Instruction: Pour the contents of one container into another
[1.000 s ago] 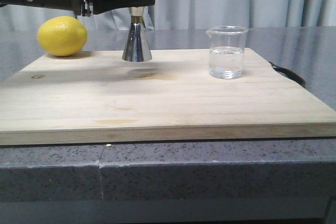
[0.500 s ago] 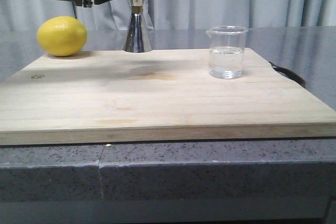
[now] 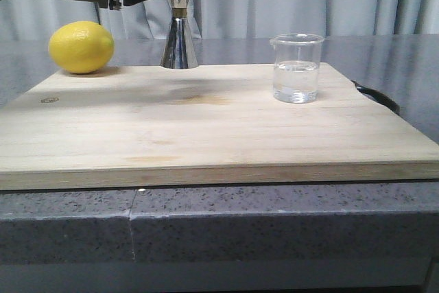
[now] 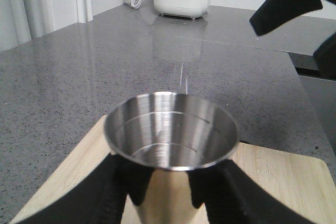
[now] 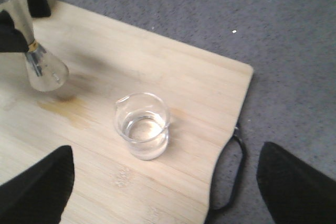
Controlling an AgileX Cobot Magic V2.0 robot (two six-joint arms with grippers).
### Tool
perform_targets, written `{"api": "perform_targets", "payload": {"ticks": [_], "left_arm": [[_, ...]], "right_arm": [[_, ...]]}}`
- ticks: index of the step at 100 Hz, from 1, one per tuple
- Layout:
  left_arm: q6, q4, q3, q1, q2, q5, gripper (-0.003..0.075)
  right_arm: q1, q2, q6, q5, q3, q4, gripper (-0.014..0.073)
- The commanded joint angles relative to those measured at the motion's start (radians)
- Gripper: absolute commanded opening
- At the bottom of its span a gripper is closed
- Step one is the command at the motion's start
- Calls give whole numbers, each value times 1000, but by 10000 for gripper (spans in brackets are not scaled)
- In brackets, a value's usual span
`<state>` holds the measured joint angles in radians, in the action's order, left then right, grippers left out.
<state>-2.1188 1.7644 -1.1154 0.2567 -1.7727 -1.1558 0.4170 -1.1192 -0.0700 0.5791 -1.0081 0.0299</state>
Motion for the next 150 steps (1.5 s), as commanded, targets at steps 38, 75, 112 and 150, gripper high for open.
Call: {"api": "perform_targets", "payload": {"ticks": [38, 75, 112, 150], "left_arm": [[8, 100, -31, 8, 39, -88, 238], [8, 100, -31, 8, 39, -88, 238], [8, 100, -31, 8, 39, -88, 238], [8, 100, -31, 8, 39, -88, 238]], "right_arm": [[77, -74, -15, -669, 254, 19, 636], [86, -137, -7, -1290, 550, 39, 636], [87, -359, 2, -1607, 577, 6, 636], [87, -461, 2, -1604, 493, 6, 636]]}}
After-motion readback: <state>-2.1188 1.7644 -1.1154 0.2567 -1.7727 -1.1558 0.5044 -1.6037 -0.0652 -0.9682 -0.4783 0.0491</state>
